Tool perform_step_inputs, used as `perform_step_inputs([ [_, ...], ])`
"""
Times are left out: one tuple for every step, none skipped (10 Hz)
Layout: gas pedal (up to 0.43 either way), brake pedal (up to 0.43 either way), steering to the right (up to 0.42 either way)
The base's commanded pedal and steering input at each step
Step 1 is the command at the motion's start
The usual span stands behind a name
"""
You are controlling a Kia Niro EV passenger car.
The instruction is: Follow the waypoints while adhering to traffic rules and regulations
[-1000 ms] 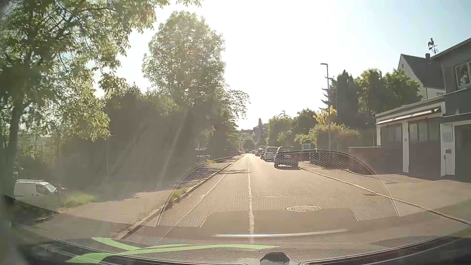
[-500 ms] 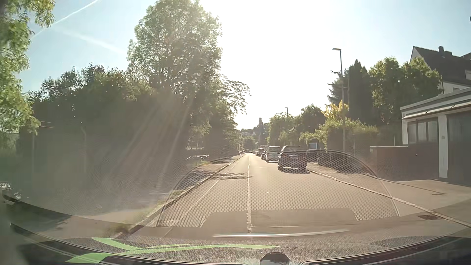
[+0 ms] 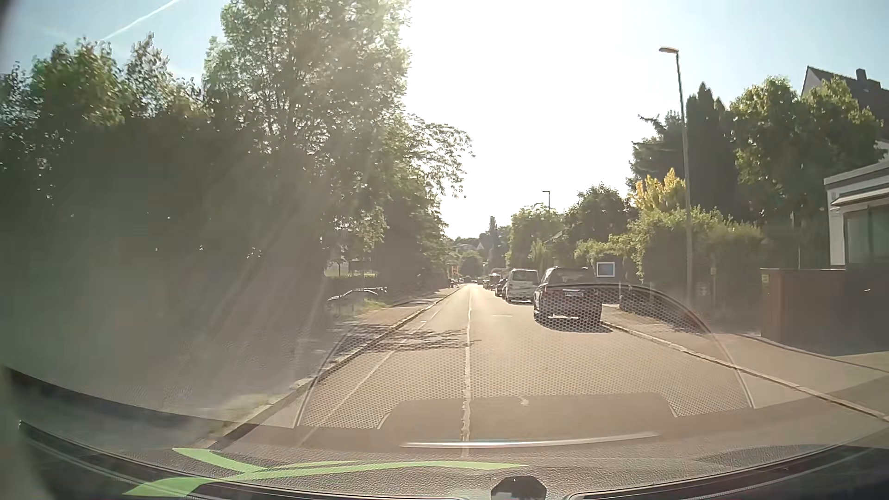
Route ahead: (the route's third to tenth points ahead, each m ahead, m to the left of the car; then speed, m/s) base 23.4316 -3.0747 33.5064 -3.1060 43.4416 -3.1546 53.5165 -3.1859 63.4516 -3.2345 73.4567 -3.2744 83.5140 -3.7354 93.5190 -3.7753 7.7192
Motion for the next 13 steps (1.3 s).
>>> perform_step_inputs([
  [0.098,0.000,-0.006],
  [0.087,0.000,-0.006],
  [0.087,0.000,-0.006],
  [0.067,0.000,-0.006],
  [0.020,0.000,-0.006],
  [0.008,0.000,-0.006],
  [0.000,0.000,-0.006],
  [0.000,0.000,-0.006],
  [0.000,0.000,-0.006],
  [0.000,0.000,-0.006],
  [0.020,0.000,-0.006],
  [0.020,0.000,-0.006],
  [0.020,0.000,-0.006],
])
